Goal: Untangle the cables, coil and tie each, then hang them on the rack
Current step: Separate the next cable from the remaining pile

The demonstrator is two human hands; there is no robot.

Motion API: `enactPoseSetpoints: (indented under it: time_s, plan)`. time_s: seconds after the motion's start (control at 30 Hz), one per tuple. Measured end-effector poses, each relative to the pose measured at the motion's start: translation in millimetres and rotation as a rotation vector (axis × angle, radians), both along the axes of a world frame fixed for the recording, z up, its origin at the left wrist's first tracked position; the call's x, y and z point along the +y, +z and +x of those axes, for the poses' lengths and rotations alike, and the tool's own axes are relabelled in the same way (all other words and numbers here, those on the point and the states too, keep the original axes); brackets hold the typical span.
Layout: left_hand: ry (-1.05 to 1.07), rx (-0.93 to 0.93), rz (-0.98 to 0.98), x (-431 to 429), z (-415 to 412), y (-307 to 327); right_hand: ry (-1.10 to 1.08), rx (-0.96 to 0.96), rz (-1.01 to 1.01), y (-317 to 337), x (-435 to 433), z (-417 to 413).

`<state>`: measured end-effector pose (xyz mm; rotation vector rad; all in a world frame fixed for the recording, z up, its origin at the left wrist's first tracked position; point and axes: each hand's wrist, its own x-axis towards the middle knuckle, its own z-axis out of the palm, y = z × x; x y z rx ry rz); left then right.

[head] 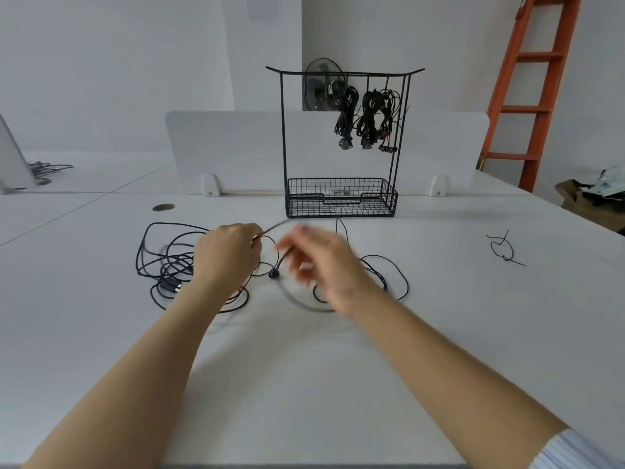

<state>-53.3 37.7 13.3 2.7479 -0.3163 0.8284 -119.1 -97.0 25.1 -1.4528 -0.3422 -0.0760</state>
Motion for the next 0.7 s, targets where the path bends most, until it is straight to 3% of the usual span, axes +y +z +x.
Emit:
enactPoseSetpoints:
  time_s: [0.17, 0.23, 0.3, 0.37, 0.4, 0.53, 0.57, 0.6, 0.63, 0.7]
  plan:
    - [0.037, -0.203, -0.255, 14, -2, 12, -0.33, -0.162, 0.638, 70, -56, 26]
    - [0.032, -0.13, -0.326, 21, 5, 12, -0.444, -0.246, 0.781, 93, -78, 28]
    - [0.001, 0.001, -0.377, 26, 12, 10, -0.657, -0.306, 0.795, 107, -94, 26]
    - [-0.044, 0.097, -0.436, 28, 13, 9, -0.901, -0.299, 0.602, 106, -105, 27]
    - [-0.081, 0.109, -0.452, 27, 11, 9, -0.996, -0.263, 0.409, 99, -106, 30]
    - [-0.187, 0.049, -0.227, 14, -1, 11, -1.025, 0.011, -0.965, 39, -87, 39]
    - [-0.184, 0.038, -0.188, 12, -4, 11, -1.021, 0.014, -1.233, 25, -79, 36]
    - [-0.187, 0.035, -0.168, 9, -6, 12, -1.024, -0.047, -1.368, 16, -71, 32]
    - [-0.188, 0.036, -0.152, 7, -7, 12, -0.993, -0.162, -1.374, 9, -62, 29]
    - [-0.2, 0.039, -0.151, 5, -9, 12, -0.703, -0.322, -1.179, 3, -41, 20]
